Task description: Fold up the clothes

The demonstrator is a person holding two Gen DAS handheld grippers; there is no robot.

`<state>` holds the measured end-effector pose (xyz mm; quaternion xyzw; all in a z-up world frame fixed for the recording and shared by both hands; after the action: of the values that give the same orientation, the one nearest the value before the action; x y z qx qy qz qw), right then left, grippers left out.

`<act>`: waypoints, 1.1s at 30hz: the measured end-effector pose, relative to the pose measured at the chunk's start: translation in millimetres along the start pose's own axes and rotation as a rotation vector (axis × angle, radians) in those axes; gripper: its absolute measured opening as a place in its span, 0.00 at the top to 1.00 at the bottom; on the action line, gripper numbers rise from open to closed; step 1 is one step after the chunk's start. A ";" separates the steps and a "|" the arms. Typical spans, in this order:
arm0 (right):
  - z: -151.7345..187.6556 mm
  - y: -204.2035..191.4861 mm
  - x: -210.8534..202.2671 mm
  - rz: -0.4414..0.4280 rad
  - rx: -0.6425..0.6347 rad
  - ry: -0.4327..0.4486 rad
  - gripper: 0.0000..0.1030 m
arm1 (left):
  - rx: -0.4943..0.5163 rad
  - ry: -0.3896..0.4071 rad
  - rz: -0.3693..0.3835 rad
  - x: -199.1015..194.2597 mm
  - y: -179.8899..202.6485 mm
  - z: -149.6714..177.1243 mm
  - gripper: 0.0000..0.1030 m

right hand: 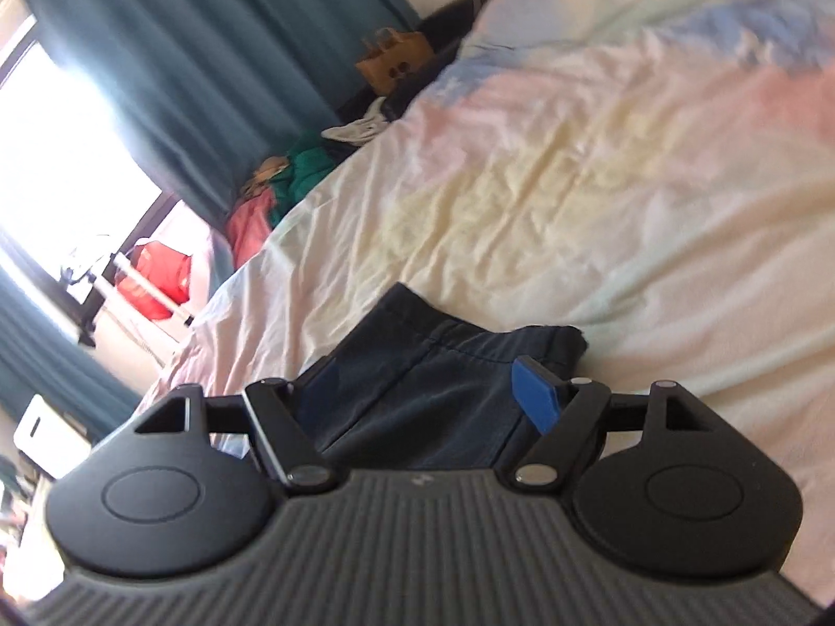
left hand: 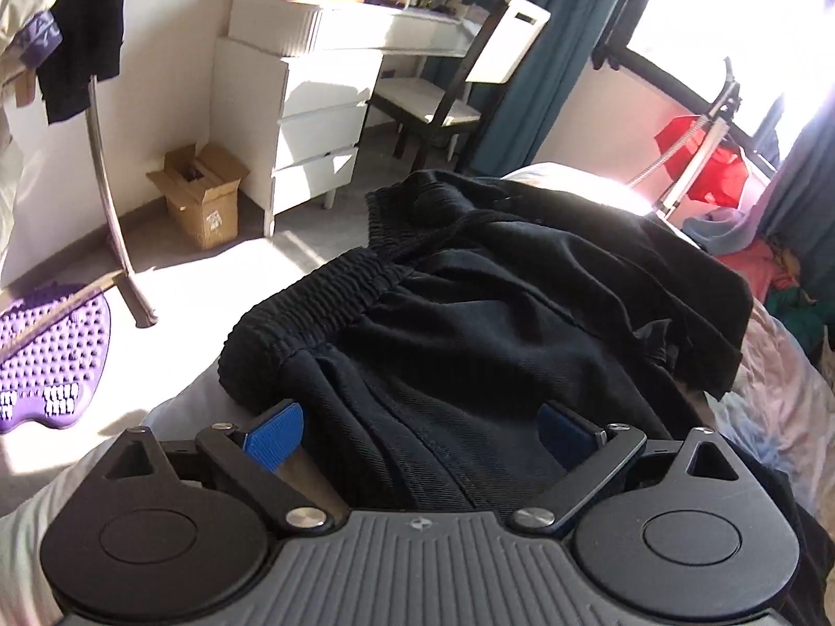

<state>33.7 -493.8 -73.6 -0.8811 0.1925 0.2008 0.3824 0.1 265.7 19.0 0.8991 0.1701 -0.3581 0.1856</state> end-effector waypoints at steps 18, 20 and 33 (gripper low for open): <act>124.0 -151.6 -82.9 -0.373 -0.480 -0.074 0.27 | 0.458 0.299 0.196 -32.1 224.6 86.5 0.05; 135.3 -152.7 -83.1 -0.352 -0.504 -0.062 0.27 | 0.504 0.306 0.190 -24.2 235.5 98.2 0.05; 155.5 -158.2 -79.8 -0.410 -0.540 -0.097 0.27 | 0.475 0.313 0.155 17.7 211.7 130.5 0.06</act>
<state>12.1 -262.0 -36.8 -0.9604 -0.0672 0.2051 0.1762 29.3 24.4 -36.7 0.9720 0.0387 -0.2298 -0.0315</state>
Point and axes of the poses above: each gripper's, at about its wrist camera, not at the fingertips, and x roughly the way its jaws point, y to its right, z to its underside, the point moved 1 cm from there along x, roughly the way its jaws point, and after that the axes turned 3 degrees about x, right-handed, at the moved point
